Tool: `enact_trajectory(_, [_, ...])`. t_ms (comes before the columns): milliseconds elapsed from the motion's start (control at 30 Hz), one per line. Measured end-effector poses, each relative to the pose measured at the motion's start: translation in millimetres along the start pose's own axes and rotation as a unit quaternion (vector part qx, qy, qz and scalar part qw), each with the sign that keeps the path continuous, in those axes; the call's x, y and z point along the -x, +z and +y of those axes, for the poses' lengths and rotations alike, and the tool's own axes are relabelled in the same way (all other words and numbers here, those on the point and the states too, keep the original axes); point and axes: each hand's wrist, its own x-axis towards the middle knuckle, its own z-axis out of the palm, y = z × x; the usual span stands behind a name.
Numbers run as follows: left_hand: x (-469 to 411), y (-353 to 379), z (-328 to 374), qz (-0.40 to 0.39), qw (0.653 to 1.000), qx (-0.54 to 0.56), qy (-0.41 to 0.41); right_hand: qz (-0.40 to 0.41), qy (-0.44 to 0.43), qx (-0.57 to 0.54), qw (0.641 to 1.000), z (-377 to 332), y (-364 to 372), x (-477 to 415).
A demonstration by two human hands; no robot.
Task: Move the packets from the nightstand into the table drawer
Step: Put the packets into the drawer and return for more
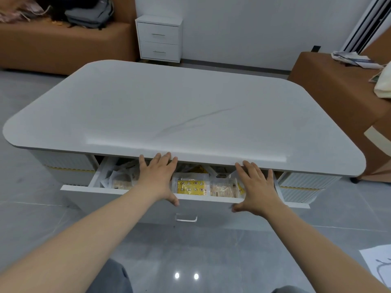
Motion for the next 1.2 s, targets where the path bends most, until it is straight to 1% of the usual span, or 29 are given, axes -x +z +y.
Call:
enact_trajectory(300, [-18,1,1,0.113,0.994,-0.014,-0.004,0.133,0.008,0.009,0.991,-1,12,-13])
enact_trajectory(467, [-29,7,-1,0.183,0.983,0.021,0.008,0.254,0.011,-0.018,0.967,-3,28,-26])
enact_trajectory(600, [-36,8,4,0.205,0.978,0.025,-0.005,0.311,0.026,-0.036,0.949,-5,37,-34])
enact_trajectory(700, [-41,9,6,0.226,0.974,0.025,-0.024,0.331,0.036,-0.04,0.942,-4,43,-41])
enact_trajectory(800, [-45,11,6,0.254,0.967,0.016,-0.019,0.343,0.044,-0.046,0.937,-2,46,-46])
enact_trajectory(900, [-48,16,6,0.278,0.96,0.01,-0.032,0.366,0.058,-0.063,0.927,-4,49,-50])
enact_trajectory(1200, [-58,18,8,0.298,0.953,0.035,-0.034,0.407,0.08,-0.081,0.906,-3,54,-62])
